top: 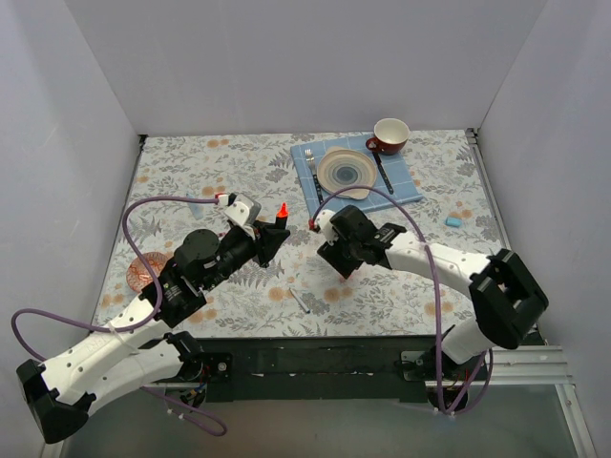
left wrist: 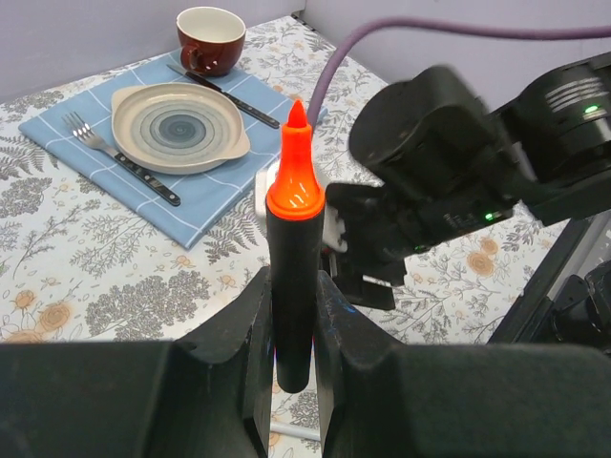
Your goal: Insert the pens into the pen caps
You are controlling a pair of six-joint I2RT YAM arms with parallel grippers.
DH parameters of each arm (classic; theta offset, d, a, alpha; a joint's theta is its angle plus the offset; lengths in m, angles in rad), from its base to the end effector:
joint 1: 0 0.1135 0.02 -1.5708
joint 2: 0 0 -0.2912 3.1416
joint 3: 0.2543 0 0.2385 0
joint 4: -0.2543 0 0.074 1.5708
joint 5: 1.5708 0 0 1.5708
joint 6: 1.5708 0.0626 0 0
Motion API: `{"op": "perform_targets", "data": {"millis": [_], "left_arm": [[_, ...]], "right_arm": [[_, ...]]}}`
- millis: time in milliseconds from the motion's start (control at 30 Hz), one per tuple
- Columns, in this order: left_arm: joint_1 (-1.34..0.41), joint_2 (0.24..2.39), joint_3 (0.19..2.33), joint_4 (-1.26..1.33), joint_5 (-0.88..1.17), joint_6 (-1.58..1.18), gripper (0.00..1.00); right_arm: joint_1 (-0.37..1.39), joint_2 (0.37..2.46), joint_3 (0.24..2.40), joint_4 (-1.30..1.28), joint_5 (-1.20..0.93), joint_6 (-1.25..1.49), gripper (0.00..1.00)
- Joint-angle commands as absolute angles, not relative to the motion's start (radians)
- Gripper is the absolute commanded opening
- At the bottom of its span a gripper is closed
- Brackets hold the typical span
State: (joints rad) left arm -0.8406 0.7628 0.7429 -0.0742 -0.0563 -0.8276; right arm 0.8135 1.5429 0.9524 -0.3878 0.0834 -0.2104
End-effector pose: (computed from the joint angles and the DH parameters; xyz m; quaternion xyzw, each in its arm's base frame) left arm 0.1209 -0.1298 0.3573 -0.0141 0.7394 -0.4844 0.4674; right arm 0.2189 0.2240 0.2128 -0.4575 0.8391 0.0486 0.2904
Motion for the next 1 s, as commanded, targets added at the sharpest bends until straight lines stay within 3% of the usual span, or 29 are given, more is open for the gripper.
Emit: {"op": "perform_targets", "data": {"millis": [0, 133, 200, 267, 367, 567, 967], "left_arm": [[-0.841, 0.759, 0.739, -0.064, -0.051, -0.828, 0.0], [-0.841, 0.75, 0.739, -0.066, -0.052, -0.827, 0.0], [-0.841, 0.739, 0.738, -0.064, -0.054, -0.831, 0.0], [-0.841, 0.733, 0.735, -0.06, -0.054, -0.833, 0.0], [-0.841, 0.732, 0.735, -0.06, -0.052, -0.834, 0.0], [-0.841, 0.741, 0.735, -0.063, -0.041, -0.834, 0.0], [-0.841, 0.726, 0.739, -0.066, -0.038, -0.831, 0.0]], "right_arm": [[0.805, 1.43, 0.992, -0.327, 0.282, 0.091, 0.68], [0.772, 1.419, 1.032, -0.432, 0.339, 0.469, 0.65], [0.755, 1.407, 1.02, -0.489, 0.357, 0.757, 0.49], [0.721, 1.414, 1.019, -0.588, 0.295, 0.978, 0.43], [0.643, 1.446, 0.986, -0.629, 0.167, 1.109, 0.45], [0.63, 1.5, 1.023, -0.686, 0.202, 1.253, 0.62], [0.637, 1.66, 1.12, -0.755, 0.175, 1.339, 0.62]]}}
